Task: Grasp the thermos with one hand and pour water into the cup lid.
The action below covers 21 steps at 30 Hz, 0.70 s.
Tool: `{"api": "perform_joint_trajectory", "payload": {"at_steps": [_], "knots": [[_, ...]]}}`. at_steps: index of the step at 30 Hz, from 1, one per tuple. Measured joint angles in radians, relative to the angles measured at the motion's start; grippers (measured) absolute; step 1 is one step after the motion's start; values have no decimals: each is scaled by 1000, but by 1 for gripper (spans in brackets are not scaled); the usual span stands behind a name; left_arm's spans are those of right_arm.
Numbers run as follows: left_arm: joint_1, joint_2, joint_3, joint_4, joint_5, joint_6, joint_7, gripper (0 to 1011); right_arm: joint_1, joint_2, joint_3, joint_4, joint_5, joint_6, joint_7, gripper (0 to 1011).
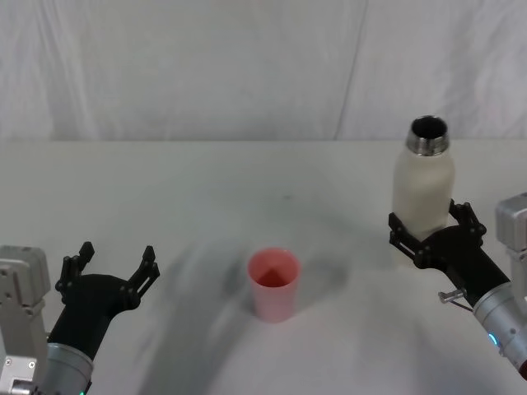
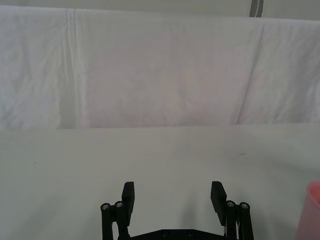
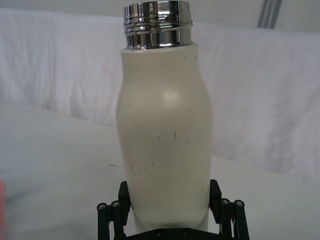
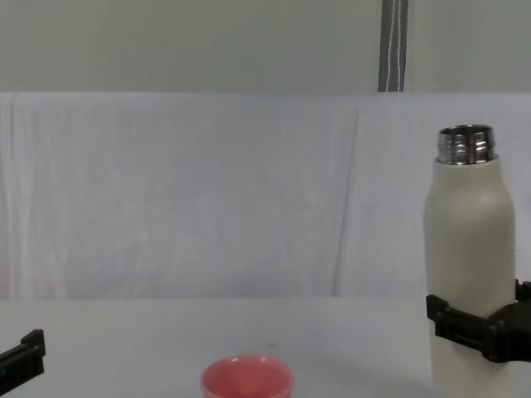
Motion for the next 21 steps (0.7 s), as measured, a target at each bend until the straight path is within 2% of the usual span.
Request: {"api": "perform_joint_trajectory", "payload": {"at_steps": [11, 21], "knots": [[0, 0, 0, 0, 0, 0, 0, 1001, -4, -17, 23, 12, 106, 33, 2, 952], [0, 0, 0, 0, 0, 0, 0, 1001, 2, -16, 17, 27, 135, 52, -1, 952]]}}
